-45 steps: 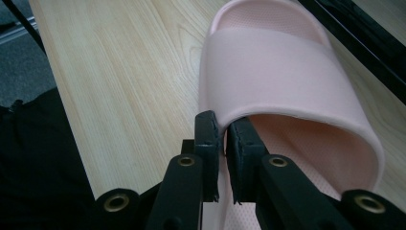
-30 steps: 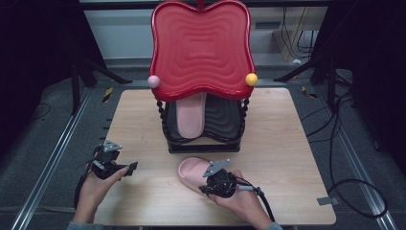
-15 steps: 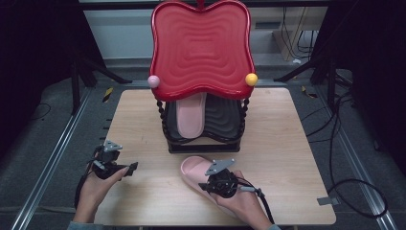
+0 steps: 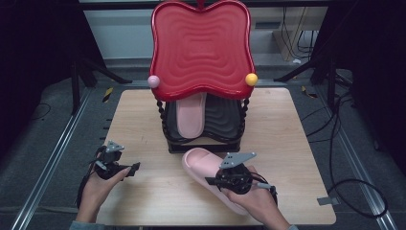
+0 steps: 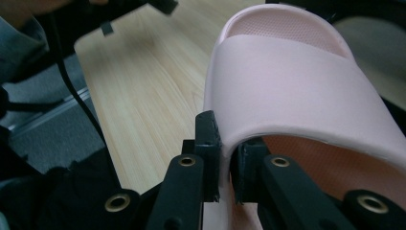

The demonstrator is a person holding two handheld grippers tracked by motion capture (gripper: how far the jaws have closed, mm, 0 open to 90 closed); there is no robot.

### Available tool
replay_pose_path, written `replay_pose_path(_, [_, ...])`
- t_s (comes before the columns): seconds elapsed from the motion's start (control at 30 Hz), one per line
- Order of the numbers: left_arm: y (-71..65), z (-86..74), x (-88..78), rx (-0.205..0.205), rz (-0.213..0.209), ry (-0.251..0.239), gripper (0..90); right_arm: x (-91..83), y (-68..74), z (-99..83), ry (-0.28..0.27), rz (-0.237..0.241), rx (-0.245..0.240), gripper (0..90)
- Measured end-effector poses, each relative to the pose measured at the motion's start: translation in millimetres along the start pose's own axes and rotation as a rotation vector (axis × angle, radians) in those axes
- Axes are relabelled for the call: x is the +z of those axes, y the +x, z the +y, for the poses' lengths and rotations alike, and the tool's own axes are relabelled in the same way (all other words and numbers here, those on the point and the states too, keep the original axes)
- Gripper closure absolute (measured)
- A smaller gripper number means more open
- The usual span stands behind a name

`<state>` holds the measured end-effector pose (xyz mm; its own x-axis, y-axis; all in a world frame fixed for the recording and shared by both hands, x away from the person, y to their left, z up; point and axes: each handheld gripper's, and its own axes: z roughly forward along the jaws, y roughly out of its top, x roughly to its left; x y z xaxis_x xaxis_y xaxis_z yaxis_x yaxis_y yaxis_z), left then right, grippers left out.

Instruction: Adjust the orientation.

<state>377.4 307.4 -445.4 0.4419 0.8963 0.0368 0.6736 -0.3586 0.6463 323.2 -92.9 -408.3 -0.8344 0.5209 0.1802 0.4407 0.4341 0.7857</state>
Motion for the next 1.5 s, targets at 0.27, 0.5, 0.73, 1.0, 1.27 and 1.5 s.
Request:
replay_pose_path(0.27, [-1.3, 0.2, -0.1, 0.012, -0.019, -0.022, 10.9, -15.5, -10.9, 2.9, -0.058, -0.008, 0.033, 83.1])
replay_pose_path(0.5, [0.3, -0.3, -0.5, 0.004, -0.011, -0.017, 10.6, -23.1, -13.2, 10.0, -0.076, -0.018, 0.032, 83.1])
replay_pose_path(0.73, [-0.2, -0.9, 1.1, 0.007, -0.014, -0.008, 10.7, -29.8, -15.8, 16.4, -0.126, -0.023, 0.057, 82.9])
replay_pose_path(1.0, [1.6, -1.2, -0.6, 0.002, -0.015, -0.012, 10.8, -35.5, -20.3, 24.2, -0.216, -0.056, 0.114, 82.7])
replay_pose_path(1.27, [0.6, -0.9, 0.0, 0.003, -0.018, -0.007, 10.8, -36.8, -21.8, 37.1, -0.284, -0.125, 0.183, 82.8])
replay_pose_path(1.5, [0.9, -0.3, -1.2, 0.005, -0.02, -0.009, 10.9, -39.6, -27.3, 47.1, -0.287, -0.194, 0.216, 83.0])
